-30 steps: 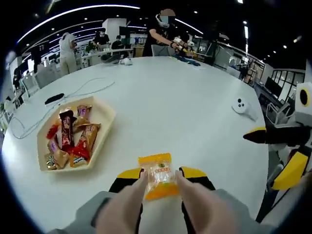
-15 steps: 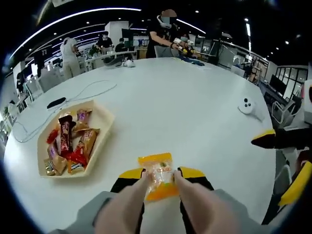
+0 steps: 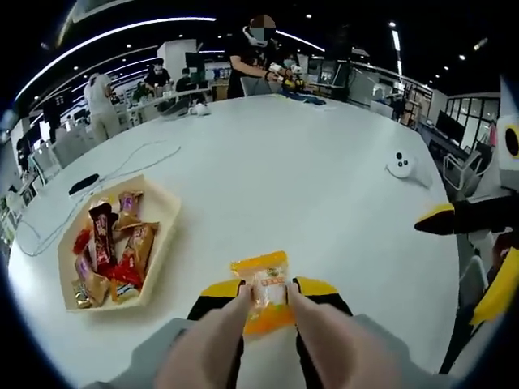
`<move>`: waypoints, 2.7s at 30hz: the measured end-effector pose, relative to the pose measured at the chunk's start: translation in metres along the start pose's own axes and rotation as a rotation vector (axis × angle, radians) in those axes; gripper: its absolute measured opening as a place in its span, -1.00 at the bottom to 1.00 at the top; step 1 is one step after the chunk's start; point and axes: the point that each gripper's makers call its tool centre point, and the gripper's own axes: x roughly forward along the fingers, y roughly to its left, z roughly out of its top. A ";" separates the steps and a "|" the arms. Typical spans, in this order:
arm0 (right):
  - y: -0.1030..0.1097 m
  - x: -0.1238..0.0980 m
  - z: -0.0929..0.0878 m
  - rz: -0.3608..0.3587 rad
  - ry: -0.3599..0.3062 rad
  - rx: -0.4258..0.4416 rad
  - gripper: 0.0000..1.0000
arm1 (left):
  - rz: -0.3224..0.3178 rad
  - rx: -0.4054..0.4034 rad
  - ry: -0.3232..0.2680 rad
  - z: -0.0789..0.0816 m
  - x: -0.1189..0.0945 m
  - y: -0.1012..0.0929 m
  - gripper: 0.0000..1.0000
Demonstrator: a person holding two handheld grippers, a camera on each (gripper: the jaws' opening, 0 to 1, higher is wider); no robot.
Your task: Place the target food into the container with the food tongs after gripping and lifting it, then release it inside without dropping or visibly crushing the food.
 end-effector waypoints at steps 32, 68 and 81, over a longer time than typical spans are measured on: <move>0.020 0.013 0.004 0.049 -0.031 0.039 0.47 | -0.017 -0.265 -0.070 0.000 -0.049 0.018 -0.64; 0.064 0.041 -0.005 0.124 0.018 0.010 0.46 | 0.054 -0.329 -0.150 -0.010 -0.104 0.075 -0.62; 0.062 0.044 0.001 0.108 0.017 0.000 0.46 | 0.040 -0.328 -0.185 0.003 -0.108 0.076 -0.63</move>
